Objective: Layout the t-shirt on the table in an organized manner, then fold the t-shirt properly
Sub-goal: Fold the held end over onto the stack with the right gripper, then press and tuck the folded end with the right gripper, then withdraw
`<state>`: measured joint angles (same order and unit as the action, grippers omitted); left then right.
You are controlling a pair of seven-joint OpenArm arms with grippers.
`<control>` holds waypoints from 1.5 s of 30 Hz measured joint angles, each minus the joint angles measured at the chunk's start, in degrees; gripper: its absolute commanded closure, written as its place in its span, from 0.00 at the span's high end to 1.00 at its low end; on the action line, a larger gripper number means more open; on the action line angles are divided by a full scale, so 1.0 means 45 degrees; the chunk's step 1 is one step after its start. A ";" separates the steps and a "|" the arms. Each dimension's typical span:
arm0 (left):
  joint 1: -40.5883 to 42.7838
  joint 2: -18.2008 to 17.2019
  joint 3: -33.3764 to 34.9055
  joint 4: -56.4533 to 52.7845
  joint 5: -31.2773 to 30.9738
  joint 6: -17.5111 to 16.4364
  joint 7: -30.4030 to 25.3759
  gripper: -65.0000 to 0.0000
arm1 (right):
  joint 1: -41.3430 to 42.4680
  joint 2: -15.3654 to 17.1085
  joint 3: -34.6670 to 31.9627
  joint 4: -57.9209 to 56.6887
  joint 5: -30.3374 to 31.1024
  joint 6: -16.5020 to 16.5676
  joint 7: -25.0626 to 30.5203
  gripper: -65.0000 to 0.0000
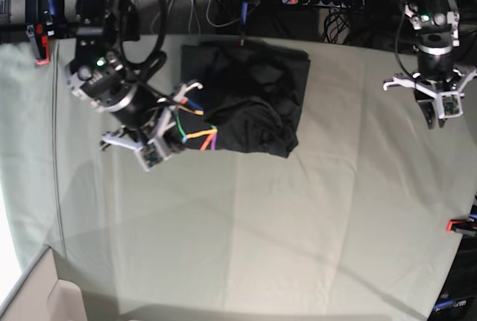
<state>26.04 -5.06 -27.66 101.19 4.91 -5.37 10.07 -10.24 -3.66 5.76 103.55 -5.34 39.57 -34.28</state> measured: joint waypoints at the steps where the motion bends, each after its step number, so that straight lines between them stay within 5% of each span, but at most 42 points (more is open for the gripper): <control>1: 0.0010 0.0000 -0.0005 0.0000 0.0000 -0.0005 0.0005 0.15 | 0.0044 0.0049 0.0015 -0.0223 -0.0044 0.0005 -0.0024 0.00; 6: 0.0029 0.0000 -0.0005 0.0000 -0.0005 0.0000 0.0010 0.15 | -0.0481 0.0005 -0.0403 -0.1316 -0.0087 0.0010 -0.0053 0.00; 13: -0.0005 0.0058 -0.0005 0.0000 -0.0005 -0.0005 0.0015 0.16 | -0.1559 0.0505 -0.3682 -0.0806 0.0000 0.0005 0.0073 0.00; 20: 0.0039 0.0073 -0.0019 0.0019 -0.0005 0.0000 0.0019 0.51 | -0.1812 0.1671 -0.5654 -0.0068 -0.0029 0.0005 -0.0034 0.00; 24: 0.0063 0.0219 -0.0670 0.0024 0.0000 0.0044 0.0010 0.71 | -0.1899 0.1928 -0.5212 0.0369 -0.0005 0.0010 -0.0194 0.00; 32: -0.0005 0.0466 -0.1001 0.0039 0.0000 0.0034 0.0015 0.81 | -0.1491 0.0782 -0.3653 0.0787 0.0000 0.0005 -0.0010 0.00; 45: -0.0039 0.0821 -0.0913 0.0063 -0.0005 -0.0010 0.0015 0.82 | -0.0039 0.0102 -0.6776 -0.3789 -0.0083 0.0000 0.0005 0.00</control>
<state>25.87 -1.37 -31.77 101.47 4.89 -5.41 10.13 -10.41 -3.20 -24.73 86.50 -5.72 39.57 -34.26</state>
